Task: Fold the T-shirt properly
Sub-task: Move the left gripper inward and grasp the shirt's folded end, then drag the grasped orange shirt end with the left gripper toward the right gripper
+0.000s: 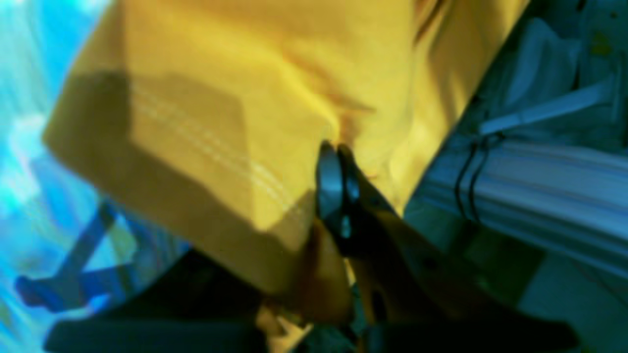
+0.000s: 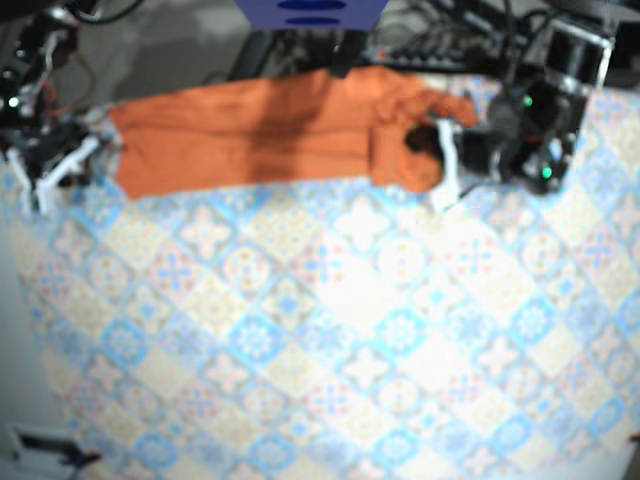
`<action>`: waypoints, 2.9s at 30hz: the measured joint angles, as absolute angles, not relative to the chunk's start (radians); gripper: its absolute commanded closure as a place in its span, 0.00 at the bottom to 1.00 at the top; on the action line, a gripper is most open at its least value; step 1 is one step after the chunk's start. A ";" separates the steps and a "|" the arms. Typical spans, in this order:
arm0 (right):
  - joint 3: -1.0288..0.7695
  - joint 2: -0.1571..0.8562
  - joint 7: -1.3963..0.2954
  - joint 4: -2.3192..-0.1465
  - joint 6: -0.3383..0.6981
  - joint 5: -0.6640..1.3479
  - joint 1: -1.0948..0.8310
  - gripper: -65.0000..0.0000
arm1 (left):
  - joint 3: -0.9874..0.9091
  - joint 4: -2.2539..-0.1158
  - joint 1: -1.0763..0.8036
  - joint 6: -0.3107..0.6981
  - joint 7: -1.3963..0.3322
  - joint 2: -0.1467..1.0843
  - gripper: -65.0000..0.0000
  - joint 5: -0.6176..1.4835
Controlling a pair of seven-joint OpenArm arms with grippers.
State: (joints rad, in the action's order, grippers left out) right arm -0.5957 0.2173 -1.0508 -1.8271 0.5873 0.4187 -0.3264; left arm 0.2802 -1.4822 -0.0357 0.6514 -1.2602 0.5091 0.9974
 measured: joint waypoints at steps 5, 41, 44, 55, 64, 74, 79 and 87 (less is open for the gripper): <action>-0.596 0.214 -1.056 -1.827 0.587 0.416 -0.333 0.70 | 0.378 -1.483 0.031 0.652 -1.254 0.472 1.00 0.995; -0.596 0.148 -1.052 -1.828 0.582 0.413 -0.333 0.70 | 0.621 -1.335 0.258 0.648 -1.253 0.231 1.00 0.987; -0.596 0.149 -1.052 -1.829 0.583 0.411 -0.332 0.70 | 0.620 -1.324 0.262 0.648 -1.254 0.223 1.00 0.986; -0.596 0.147 -1.052 -1.828 0.583 0.413 -0.332 0.70 | 0.664 -1.324 0.272 0.647 -1.253 0.213 1.00 0.987; -0.596 0.131 -1.049 -1.829 0.584 0.413 -0.331 0.70 | 0.712 -1.324 0.269 0.647 -1.253 0.208 1.00 0.987; -0.596 0.133 -1.049 -1.829 0.583 0.412 -0.331 0.70 | 0.711 -1.324 0.269 0.647 -1.253 0.208 0.80 0.987; -0.596 0.133 -1.049 -1.829 0.583 0.412 -0.331 0.70 | 0.710 -1.324 0.269 0.647 -1.249 0.207 0.41 0.987; -0.596 0.133 -1.048 -1.829 0.583 0.413 -0.331 0.70 | 0.709 -1.324 0.269 0.645 -1.223 0.207 0.00 0.989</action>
State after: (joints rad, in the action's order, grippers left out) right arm -0.5957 0.1333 -1.0485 -1.8286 0.5831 0.4126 -0.3305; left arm 0.7094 -1.3235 0.2691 0.6445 -1.2228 0.2073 0.9886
